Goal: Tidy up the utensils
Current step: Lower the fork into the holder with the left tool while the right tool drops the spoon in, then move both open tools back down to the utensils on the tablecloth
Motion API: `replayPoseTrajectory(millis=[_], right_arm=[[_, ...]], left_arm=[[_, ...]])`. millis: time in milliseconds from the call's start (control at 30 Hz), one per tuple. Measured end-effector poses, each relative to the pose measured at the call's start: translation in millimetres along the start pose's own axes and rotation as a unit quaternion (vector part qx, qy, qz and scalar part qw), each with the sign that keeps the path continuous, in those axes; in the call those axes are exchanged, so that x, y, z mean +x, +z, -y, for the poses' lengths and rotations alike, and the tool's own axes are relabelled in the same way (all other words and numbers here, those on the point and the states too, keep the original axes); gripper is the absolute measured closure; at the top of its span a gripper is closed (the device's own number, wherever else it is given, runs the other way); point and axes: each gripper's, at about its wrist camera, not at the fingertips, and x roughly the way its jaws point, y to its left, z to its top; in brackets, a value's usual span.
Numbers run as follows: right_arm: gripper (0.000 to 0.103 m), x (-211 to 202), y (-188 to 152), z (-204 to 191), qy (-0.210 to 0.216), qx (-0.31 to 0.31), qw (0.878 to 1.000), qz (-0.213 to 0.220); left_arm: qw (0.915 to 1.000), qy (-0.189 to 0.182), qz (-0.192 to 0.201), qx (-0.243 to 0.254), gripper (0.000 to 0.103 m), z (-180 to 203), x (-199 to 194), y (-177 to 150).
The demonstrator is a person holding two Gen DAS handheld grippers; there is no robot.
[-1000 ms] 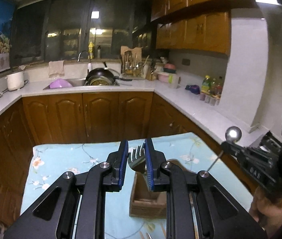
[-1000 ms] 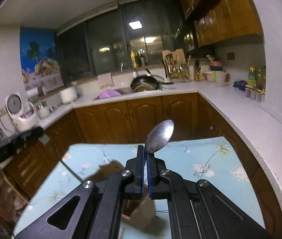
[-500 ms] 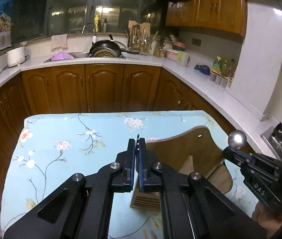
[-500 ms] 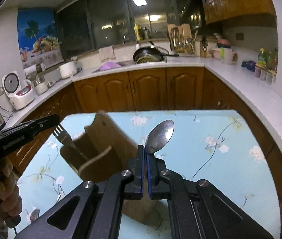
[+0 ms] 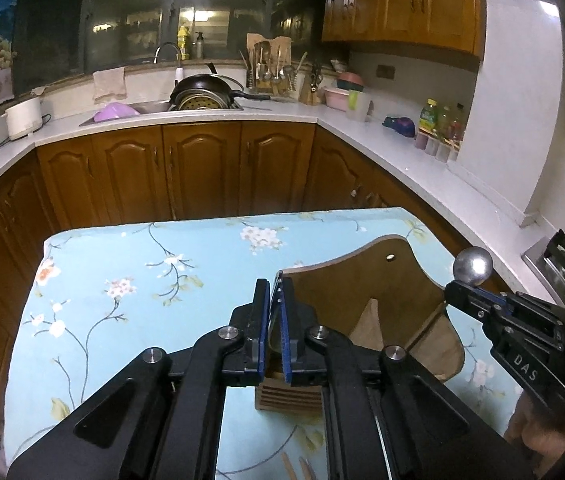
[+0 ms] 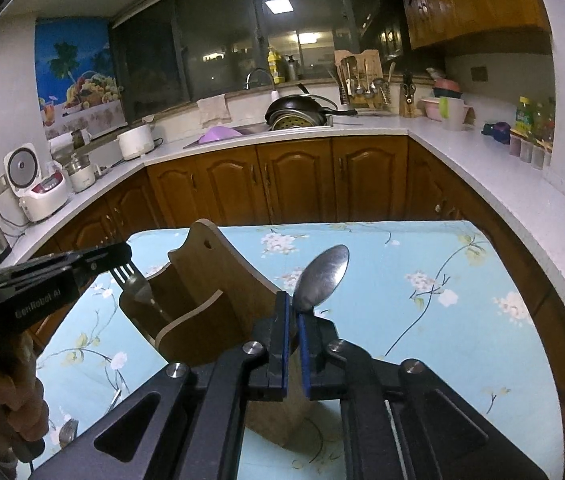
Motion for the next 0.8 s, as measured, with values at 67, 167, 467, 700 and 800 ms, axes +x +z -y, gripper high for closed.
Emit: replayPoseTrajectory(millis=[67,167,467,700,800], right_arm=[[0.094,-0.8,0.2,1.9,0.002,0.006,1.0,-0.002],[0.077,-4.3,-0.1,6.4,0.01,0.015,1.0,-0.002],[0.032,-43.2,-6.8,16.3,0.031,0.053,0.998,0.025],[0.014,-92.5,-31.8,17.2,0.034,0.071,0.995,0.055],[0.014,-109.2,-45.8,14.2,0.035,0.076,0.995,0.056]], left_arm=[[1.0,0.005,0.001,0.002,0.088,0.9,-3.5,0.0],[0.9999,0.008,0.01,-0.003,0.059,-1.4,-12.1,-0.2],[0.9982,0.032,0.03,-0.04,0.02,-25.3,-61.6,-19.8],[0.9962,0.034,0.015,-0.078,0.016,-47.7,-98.5,-64.9],[0.9947,0.036,0.005,-0.096,0.016,-54.7,-112.1,-90.6]])
